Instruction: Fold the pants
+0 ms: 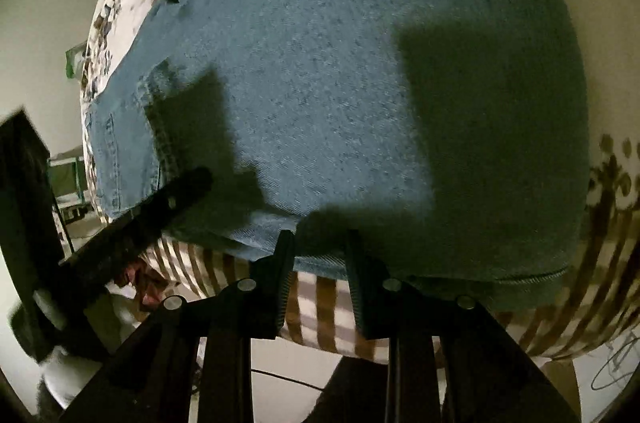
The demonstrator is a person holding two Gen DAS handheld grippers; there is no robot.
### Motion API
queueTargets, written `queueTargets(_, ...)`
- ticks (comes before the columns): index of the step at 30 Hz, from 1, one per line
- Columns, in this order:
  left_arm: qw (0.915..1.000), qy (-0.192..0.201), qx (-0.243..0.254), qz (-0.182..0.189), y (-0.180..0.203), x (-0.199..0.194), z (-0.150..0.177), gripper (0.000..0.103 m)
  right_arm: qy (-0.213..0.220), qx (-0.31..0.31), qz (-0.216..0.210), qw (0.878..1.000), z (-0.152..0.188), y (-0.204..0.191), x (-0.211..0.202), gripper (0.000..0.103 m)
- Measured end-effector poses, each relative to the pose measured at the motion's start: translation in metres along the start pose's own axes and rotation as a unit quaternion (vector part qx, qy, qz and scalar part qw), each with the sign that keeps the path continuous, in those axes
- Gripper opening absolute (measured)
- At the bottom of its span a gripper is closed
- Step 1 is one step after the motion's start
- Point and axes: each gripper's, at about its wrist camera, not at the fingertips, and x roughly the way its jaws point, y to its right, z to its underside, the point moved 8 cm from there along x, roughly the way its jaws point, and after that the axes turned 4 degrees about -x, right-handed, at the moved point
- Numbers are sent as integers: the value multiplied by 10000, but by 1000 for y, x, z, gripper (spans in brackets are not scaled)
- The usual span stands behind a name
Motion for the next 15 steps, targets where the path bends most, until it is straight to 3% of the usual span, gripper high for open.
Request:
queueTargets(8, 9998, 48, 140, -116, -3, -7, 19, 40, -312, -148, 237, 9991, 5, -6, 5, 28)
queueTargets(12, 10000, 35, -18, -84, -7, 4, 14, 40, -117, -40, 472, 9988, -3, -7, 0, 30)
queueTargets(15, 9989, 44, -462, 116, -12, -4, 5, 40, 303, -9, 999, 9945, -12, -1, -15, 59)
